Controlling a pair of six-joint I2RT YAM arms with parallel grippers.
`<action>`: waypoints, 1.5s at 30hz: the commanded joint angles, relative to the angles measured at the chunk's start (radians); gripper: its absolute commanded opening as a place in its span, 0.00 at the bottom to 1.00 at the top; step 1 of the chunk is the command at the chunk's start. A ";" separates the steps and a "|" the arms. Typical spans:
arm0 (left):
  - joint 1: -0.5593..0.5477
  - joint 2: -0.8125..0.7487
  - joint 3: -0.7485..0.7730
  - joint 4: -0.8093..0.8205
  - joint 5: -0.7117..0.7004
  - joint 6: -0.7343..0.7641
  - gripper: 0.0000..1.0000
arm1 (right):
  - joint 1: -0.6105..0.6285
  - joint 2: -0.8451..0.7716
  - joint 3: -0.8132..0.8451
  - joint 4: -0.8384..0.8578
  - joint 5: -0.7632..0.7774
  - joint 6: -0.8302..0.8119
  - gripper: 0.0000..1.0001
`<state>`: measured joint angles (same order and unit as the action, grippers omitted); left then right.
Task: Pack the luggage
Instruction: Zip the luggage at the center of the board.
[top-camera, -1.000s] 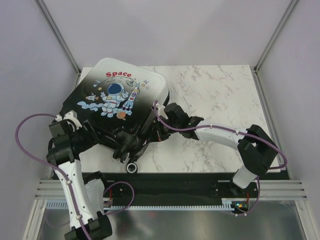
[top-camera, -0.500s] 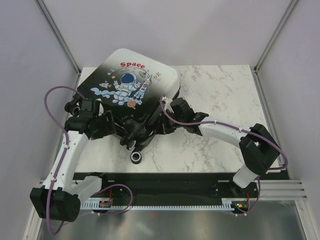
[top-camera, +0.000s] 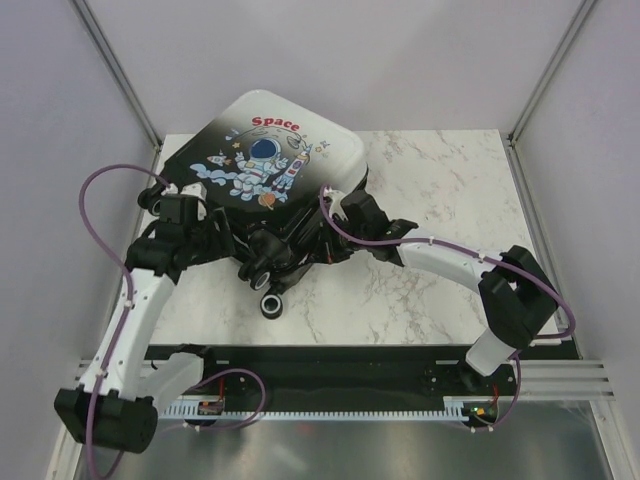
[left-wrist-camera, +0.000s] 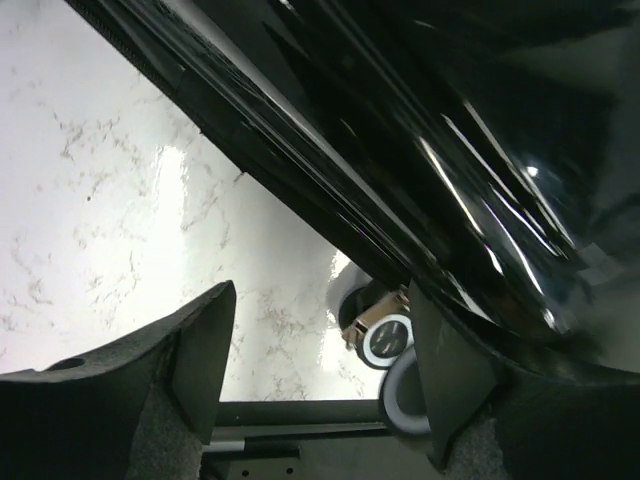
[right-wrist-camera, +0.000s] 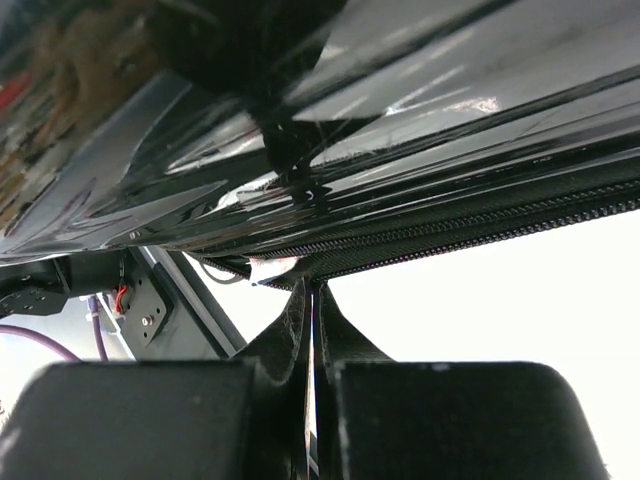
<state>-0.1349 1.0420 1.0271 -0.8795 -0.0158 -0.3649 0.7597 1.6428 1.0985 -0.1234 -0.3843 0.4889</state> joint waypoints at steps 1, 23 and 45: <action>-0.015 -0.169 -0.010 0.025 0.033 0.032 0.75 | 0.053 0.052 0.040 -0.071 -0.192 -0.013 0.00; -0.358 -0.088 -0.010 0.123 -0.061 0.198 0.80 | 0.053 0.046 0.040 -0.110 -0.188 -0.027 0.00; -0.365 -0.151 -0.055 0.122 -0.044 0.119 0.02 | -0.500 -0.175 0.150 -0.501 -0.082 -0.335 0.98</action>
<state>-0.5121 0.9333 0.9680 -0.7528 0.0006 -0.1944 0.3634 1.4731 1.1664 -0.4938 -0.5137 0.2752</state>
